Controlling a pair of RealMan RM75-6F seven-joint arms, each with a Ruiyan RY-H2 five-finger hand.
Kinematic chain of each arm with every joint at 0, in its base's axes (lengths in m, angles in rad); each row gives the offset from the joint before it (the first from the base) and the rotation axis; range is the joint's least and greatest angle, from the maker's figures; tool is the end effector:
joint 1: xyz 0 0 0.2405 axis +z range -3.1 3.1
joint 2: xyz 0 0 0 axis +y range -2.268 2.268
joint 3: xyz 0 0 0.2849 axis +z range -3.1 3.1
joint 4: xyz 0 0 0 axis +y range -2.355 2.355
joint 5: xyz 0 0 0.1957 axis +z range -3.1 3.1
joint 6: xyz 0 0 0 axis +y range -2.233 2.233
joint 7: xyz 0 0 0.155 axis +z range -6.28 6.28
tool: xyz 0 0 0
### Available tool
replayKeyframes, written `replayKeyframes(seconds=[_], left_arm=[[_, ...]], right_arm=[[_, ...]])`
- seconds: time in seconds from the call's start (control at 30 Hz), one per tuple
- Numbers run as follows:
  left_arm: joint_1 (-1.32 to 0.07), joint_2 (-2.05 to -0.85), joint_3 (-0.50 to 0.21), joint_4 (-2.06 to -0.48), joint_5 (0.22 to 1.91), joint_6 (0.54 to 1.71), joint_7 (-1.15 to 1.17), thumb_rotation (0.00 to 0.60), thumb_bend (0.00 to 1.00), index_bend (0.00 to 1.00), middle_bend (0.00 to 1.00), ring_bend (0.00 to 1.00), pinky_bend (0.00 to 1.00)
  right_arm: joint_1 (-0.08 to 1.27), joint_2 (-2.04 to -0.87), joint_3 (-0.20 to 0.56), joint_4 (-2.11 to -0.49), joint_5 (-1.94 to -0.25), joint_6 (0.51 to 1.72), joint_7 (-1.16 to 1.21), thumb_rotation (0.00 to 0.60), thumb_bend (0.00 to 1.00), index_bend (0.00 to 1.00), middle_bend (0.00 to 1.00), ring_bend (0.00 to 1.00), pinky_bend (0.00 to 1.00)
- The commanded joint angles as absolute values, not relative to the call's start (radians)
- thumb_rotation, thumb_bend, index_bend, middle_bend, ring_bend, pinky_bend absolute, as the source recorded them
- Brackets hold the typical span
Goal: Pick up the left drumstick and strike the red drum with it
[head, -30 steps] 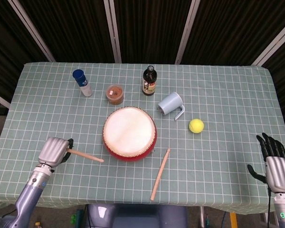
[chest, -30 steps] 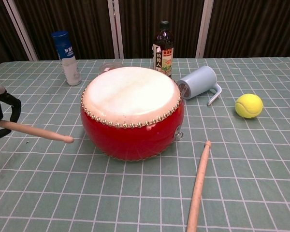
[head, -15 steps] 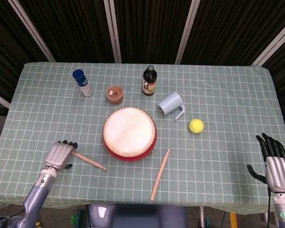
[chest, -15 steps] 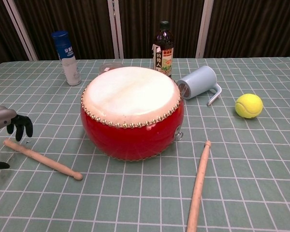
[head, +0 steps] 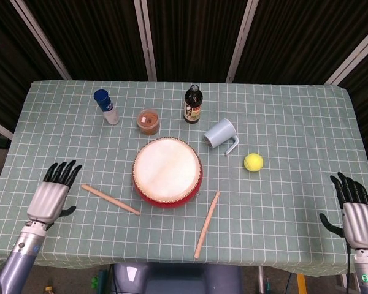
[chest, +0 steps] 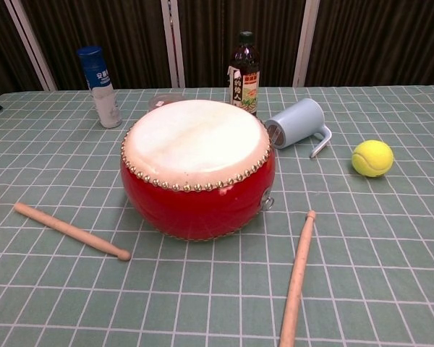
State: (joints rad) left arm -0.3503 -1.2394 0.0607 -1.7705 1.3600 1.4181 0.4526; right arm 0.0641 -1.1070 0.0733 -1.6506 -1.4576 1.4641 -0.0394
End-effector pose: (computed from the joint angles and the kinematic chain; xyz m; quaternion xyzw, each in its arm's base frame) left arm -0.2659 0.2420 0.1118 -0.6954 -0.3252 -0.3279 0.5505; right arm -0.3337 -0.1901 0.1883 0.5801 -0.3992 0.3742 0.6035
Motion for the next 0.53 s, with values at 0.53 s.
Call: replayKeyframes(seconds=[0.53], left_arm=[[-0.07, -1.179, 0.127, -1.567, 1.584, 1.744, 0.14, 0.6, 0.01, 0.0, 0.0, 0.0, 0.0]], right_arm=[[0.068, -1.115, 0.071, -1.649, -1.466, 1.466, -0.065, 0.6, 0.31, 0.0, 0.0, 0.0, 0.07]])
